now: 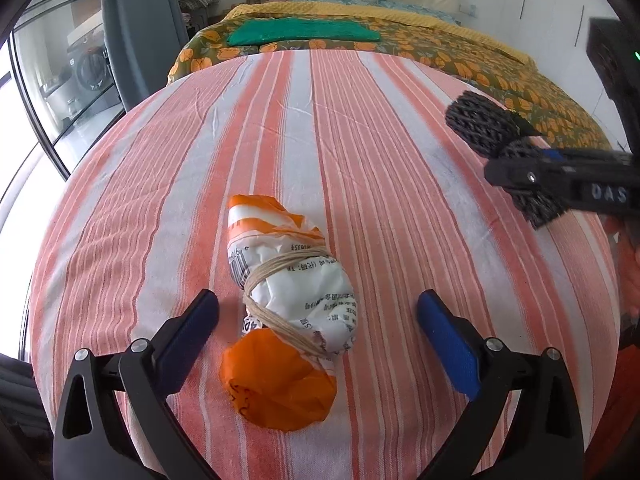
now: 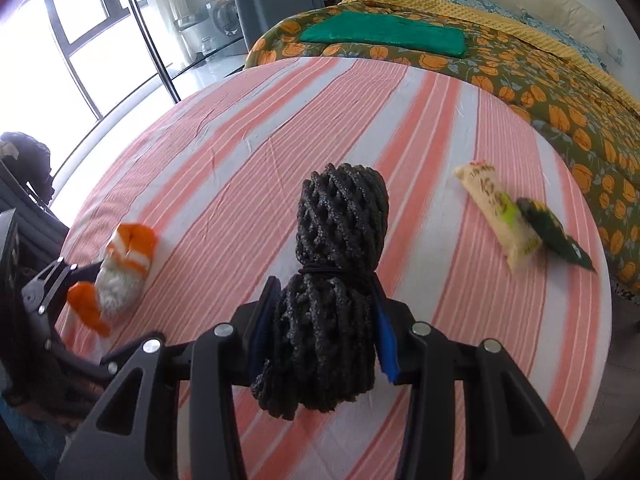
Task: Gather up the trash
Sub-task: 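Carry the bundle and mesh item with both tools over the blue wastebasket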
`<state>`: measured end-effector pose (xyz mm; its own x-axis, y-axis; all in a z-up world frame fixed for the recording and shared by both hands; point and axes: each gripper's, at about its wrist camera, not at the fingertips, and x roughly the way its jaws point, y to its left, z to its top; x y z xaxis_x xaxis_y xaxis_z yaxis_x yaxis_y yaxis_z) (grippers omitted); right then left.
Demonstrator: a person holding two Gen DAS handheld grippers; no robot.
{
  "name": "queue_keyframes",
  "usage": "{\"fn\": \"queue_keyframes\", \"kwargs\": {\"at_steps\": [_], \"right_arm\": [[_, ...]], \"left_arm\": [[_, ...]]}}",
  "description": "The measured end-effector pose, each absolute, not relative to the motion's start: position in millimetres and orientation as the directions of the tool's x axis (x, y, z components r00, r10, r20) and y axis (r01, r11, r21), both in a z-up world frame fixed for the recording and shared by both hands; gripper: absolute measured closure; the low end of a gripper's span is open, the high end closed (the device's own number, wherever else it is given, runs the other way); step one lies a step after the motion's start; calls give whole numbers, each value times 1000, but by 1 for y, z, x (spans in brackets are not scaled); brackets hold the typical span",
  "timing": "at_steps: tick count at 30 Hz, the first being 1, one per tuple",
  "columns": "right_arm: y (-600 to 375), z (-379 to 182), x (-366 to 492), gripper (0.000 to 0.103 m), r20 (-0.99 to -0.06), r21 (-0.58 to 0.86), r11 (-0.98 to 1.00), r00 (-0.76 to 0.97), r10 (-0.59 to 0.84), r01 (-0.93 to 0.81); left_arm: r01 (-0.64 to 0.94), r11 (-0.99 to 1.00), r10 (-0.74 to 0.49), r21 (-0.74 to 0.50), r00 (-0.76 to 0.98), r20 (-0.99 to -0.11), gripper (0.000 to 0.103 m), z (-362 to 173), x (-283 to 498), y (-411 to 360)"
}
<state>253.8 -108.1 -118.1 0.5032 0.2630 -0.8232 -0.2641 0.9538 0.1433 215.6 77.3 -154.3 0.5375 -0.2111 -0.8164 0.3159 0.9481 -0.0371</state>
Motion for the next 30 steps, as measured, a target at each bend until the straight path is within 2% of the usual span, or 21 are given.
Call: {"fn": "queue_keyframes", "kwargs": {"at_steps": [5,8,14,16,17,18,19,20,23,30], "right_arm": [[-111,-118,210,61,-820,125,950,509,260,-285],[-109,-121,196,61,-821,109,949,511,254,-296],[-107,-122,181,61,-814,114,948,519,262,-298],[-108,-121,178,61,-811,118,948,523,264,-296],[-108,-120,176,61,-809,119,948,526,264,-294],[-109,-119,175,61,-807,120,949,528,265,-292],[-110,-118,173,61,-804,123,949,531,267,-291],[-110,-117,172,61,-803,124,949,533,268,-290],[-114,-114,166,61,-794,130,949,543,272,-286],[-122,-113,158,61,-785,149,950,552,282,-274]], "left_arm": [[316,936,-306,-152,525,-794,6,-148,205,103],[307,943,-285,-132,532,-798,6,-147,202,104],[256,958,-254,-130,543,-800,16,-144,212,98],[244,962,-240,-122,547,-802,24,-144,215,93],[242,964,-230,-111,547,-805,34,-144,216,91],[234,969,-202,-81,556,-806,39,-144,216,88],[231,971,-186,-63,561,-807,55,-144,215,86],[230,971,-181,-58,561,-808,58,-143,214,85],[224,971,-200,-83,569,-798,60,-136,205,83],[248,968,-178,-24,620,-764,60,-114,181,57]]}}
